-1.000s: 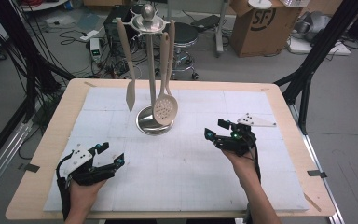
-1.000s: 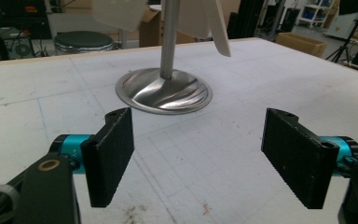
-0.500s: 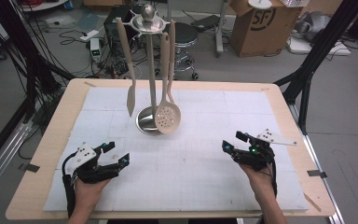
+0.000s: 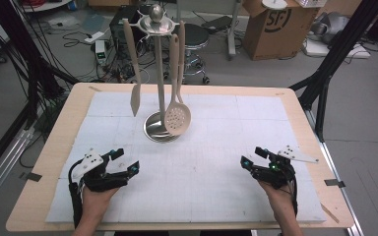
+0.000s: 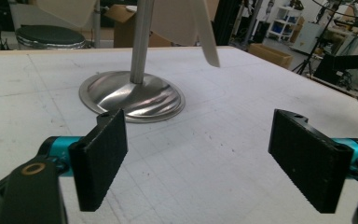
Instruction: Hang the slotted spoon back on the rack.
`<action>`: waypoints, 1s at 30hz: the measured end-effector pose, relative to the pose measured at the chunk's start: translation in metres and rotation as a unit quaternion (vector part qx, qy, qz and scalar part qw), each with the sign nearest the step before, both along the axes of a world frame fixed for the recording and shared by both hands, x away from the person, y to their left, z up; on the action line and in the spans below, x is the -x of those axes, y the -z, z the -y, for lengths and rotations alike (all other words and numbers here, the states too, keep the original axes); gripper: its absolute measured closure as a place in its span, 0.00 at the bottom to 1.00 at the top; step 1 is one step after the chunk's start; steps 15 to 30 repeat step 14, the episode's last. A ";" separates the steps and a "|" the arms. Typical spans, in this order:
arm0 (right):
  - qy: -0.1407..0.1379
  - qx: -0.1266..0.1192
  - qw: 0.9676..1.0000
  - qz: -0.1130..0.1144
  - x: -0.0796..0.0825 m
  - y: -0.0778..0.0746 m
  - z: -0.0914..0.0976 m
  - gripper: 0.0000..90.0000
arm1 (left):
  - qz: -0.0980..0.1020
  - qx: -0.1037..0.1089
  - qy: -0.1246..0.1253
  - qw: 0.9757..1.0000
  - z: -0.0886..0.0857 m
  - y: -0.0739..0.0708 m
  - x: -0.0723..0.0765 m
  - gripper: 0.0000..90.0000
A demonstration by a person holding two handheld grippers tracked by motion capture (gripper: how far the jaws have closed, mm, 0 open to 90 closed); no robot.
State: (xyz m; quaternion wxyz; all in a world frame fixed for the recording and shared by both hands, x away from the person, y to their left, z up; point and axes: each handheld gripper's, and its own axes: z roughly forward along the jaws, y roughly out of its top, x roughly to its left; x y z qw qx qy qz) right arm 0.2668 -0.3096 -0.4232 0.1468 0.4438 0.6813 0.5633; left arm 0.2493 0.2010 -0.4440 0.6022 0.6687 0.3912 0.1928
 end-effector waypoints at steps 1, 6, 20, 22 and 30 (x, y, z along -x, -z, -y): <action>-0.001 0.001 1.000 0.003 0.000 0.000 0.000 0.20 | 0.000 0.000 0.000 1.000 0.000 0.000 0.000 0.21; -0.001 0.003 1.000 -0.002 0.000 0.002 -0.003 0.20 | 0.000 0.003 0.001 1.000 -0.001 0.000 0.001 0.21; -0.004 0.003 1.000 -0.004 -0.002 0.004 -0.006 0.20 | -0.002 0.002 0.002 1.000 -0.002 0.000 0.001 0.21; -0.004 0.003 1.000 -0.004 -0.002 0.004 -0.006 0.20 | -0.002 0.002 0.002 1.000 -0.002 0.000 0.001 0.21; -0.004 0.003 1.000 -0.004 -0.002 0.004 -0.006 0.20 | -0.002 0.002 0.002 1.000 -0.002 0.000 0.001 0.21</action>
